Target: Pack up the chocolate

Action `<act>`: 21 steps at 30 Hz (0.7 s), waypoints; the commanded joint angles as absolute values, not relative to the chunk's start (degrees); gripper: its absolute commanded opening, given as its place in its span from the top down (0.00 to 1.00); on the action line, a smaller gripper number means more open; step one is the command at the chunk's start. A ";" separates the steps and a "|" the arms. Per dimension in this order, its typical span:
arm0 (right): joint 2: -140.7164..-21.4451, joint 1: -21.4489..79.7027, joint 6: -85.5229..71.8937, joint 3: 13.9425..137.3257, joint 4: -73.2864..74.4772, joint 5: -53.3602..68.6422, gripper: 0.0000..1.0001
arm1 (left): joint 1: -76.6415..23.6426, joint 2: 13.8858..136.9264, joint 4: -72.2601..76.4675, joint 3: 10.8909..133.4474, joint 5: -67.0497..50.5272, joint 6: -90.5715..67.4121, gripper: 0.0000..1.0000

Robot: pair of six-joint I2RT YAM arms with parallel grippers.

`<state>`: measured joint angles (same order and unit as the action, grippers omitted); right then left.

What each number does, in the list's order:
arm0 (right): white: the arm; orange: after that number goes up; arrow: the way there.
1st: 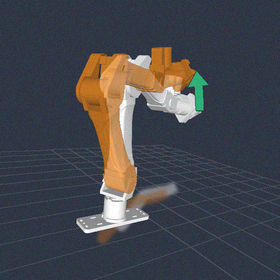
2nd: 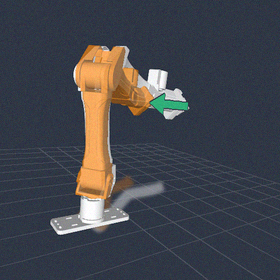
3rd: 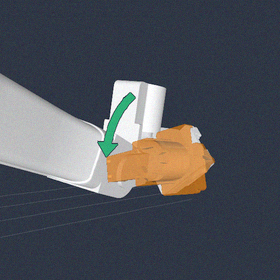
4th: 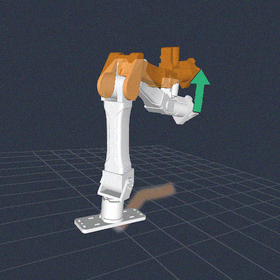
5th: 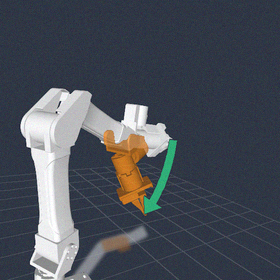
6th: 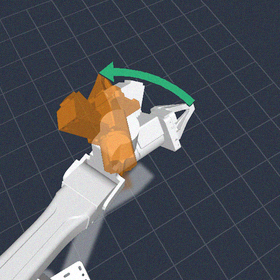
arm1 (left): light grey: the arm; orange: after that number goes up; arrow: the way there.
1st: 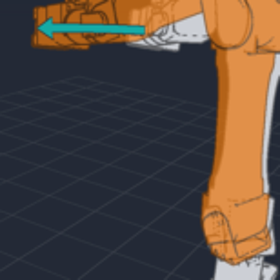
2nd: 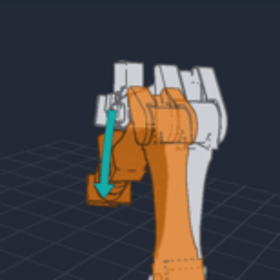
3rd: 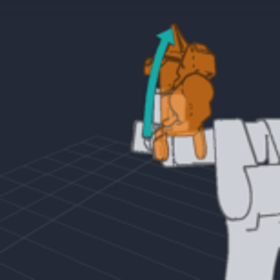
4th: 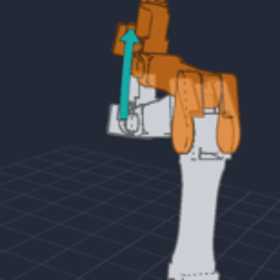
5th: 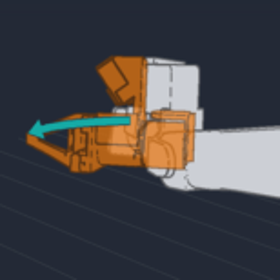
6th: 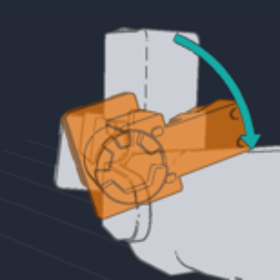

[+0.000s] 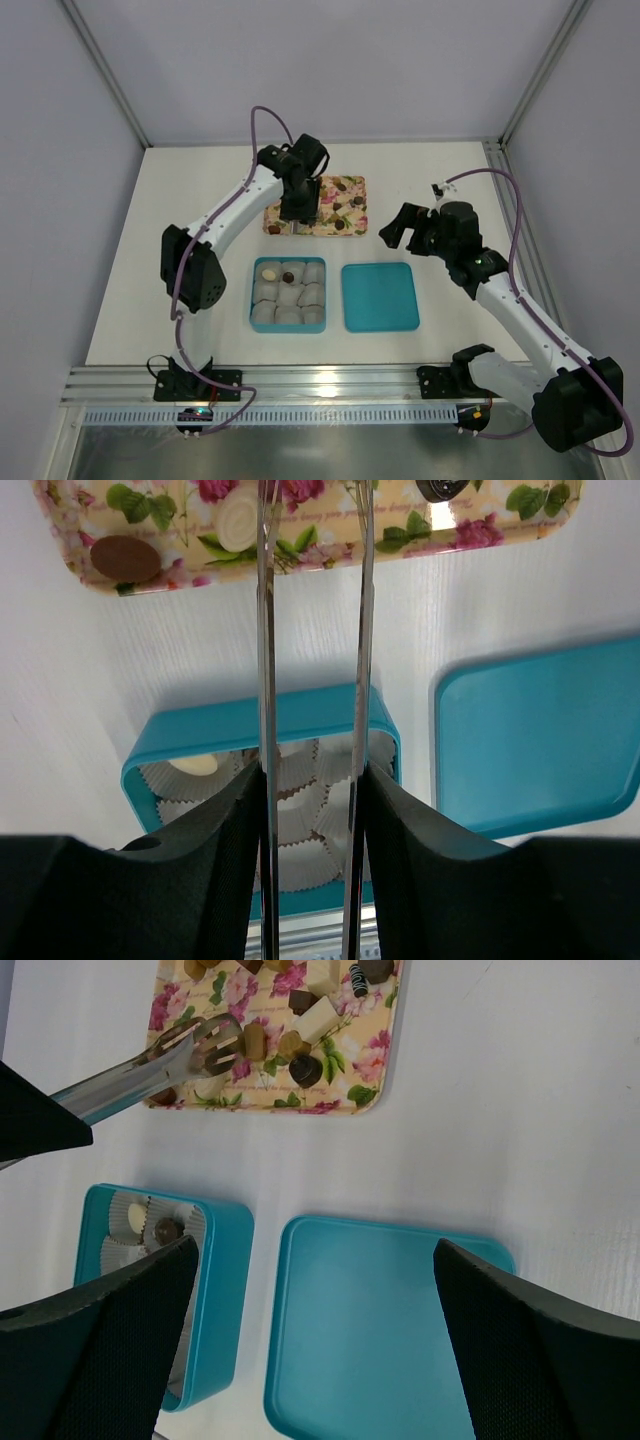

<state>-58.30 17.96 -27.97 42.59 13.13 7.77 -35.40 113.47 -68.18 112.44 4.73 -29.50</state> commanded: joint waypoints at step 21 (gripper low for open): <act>-56.95 18.28 -26.37 45.09 14.33 6.77 0.00 | -34.37 118.39 -64.16 116.10 4.57 -28.48 0.60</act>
